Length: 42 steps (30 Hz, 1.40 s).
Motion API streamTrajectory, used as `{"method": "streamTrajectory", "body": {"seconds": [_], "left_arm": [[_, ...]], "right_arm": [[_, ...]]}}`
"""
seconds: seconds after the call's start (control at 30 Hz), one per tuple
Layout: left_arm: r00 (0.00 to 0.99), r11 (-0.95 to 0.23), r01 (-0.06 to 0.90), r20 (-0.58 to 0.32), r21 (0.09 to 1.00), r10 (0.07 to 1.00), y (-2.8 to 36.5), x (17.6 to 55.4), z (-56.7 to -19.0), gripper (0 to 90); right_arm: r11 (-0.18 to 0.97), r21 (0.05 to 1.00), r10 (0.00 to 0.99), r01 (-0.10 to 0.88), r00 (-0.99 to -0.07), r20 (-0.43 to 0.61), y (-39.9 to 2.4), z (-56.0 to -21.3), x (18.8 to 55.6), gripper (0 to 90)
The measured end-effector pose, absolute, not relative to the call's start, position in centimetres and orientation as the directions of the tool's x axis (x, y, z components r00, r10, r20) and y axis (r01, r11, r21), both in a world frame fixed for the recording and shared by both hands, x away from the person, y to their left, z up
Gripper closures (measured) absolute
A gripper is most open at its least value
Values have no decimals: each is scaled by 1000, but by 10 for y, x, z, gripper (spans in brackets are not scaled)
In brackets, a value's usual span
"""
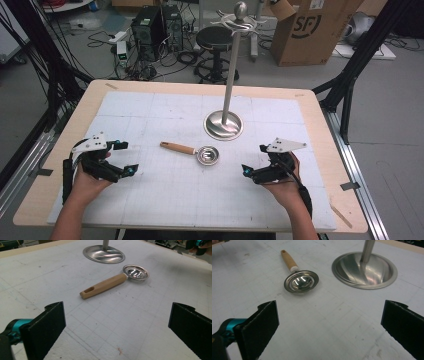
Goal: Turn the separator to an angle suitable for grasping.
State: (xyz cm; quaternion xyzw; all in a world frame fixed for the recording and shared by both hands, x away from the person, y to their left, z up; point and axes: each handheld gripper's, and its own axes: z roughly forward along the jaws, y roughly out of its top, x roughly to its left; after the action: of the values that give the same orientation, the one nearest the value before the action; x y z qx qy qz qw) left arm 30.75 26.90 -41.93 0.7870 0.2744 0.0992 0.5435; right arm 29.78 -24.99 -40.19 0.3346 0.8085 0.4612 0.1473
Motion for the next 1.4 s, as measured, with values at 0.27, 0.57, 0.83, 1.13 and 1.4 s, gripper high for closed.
{"method": "streamTrajectory", "body": {"seconds": [0.27, 0.57, 0.83, 1.13, 1.4], "left_arm": [[837, -248, 318, -148, 915, 527, 271, 307, -418, 17], [841, -247, 318, -152, 915, 520, 270, 306, -418, 17], [841, -243, 318, -155, 916, 518, 270, 307, -418, 17], [845, -249, 316, -153, 915, 512, 269, 307, -418, 17], [845, -253, 315, -149, 915, 513, 269, 306, -418, 17]], "right_arm": [[394, 827, 651, 401, -757, 56, -225, -391, 311, 4], [451, 799, 624, 398, -780, 37, -205, -377, 323, 4], [468, 790, 614, 396, -789, 31, -190, -368, 333, 5], [523, 751, 598, 404, -802, 15, -168, -368, 351, 5], [553, 721, 589, 418, -808, 16, -152, -370, 364, 5]]}}
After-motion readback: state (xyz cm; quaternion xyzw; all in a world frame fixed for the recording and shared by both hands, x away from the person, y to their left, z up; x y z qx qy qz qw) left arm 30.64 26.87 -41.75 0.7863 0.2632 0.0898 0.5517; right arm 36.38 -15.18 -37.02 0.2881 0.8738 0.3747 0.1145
